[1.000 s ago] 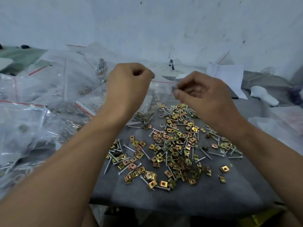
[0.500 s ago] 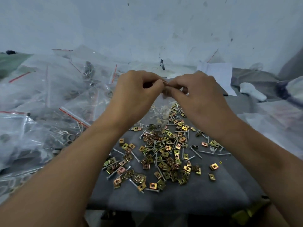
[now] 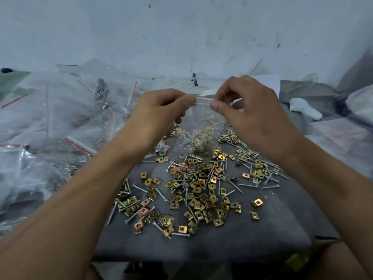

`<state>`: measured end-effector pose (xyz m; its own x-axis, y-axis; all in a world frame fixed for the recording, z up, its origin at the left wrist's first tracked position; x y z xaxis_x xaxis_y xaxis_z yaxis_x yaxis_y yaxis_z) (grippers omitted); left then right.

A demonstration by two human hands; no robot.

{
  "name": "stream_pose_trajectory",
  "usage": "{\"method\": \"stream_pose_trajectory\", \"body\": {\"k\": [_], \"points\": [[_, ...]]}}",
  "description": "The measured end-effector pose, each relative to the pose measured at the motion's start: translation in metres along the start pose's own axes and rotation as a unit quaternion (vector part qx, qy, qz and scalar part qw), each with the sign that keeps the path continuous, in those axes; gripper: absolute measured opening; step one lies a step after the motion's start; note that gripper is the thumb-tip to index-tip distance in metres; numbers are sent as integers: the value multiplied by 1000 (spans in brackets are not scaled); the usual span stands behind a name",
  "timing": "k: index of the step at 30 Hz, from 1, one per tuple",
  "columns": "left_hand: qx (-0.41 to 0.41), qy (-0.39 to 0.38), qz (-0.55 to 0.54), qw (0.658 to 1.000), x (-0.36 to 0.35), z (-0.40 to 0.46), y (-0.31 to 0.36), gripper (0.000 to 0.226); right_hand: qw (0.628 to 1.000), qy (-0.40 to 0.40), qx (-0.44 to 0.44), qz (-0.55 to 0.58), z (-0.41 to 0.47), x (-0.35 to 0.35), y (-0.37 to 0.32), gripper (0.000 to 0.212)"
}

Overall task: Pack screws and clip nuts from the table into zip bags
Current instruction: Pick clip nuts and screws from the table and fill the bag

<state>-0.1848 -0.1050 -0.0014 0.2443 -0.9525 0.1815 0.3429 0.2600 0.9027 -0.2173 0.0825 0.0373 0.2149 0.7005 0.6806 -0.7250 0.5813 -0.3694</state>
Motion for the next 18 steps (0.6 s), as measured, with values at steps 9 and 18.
{"method": "stream_pose_trajectory", "body": {"k": [9, 18], "points": [[-49, 34, -71, 996, 7, 3, 0, 13, 970, 41, -30, 238, -3, 9, 26, 25], [-78, 89, -107, 987, 7, 4, 15, 12, 977, 82, -54, 188, 6, 24, 25, 34]]}}
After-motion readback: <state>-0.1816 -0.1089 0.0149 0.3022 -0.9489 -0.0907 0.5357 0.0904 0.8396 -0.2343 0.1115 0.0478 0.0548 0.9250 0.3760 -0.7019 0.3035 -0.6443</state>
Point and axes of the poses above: each hand's wrist, its own z-axis towards the middle knuckle, its own x-axis out of the back of the hand, y = z × x, the point moved 8 cm from there along z, towards the middle knuckle, and after that the axes turned 5 degrees about -z, right-handed, at the moved point
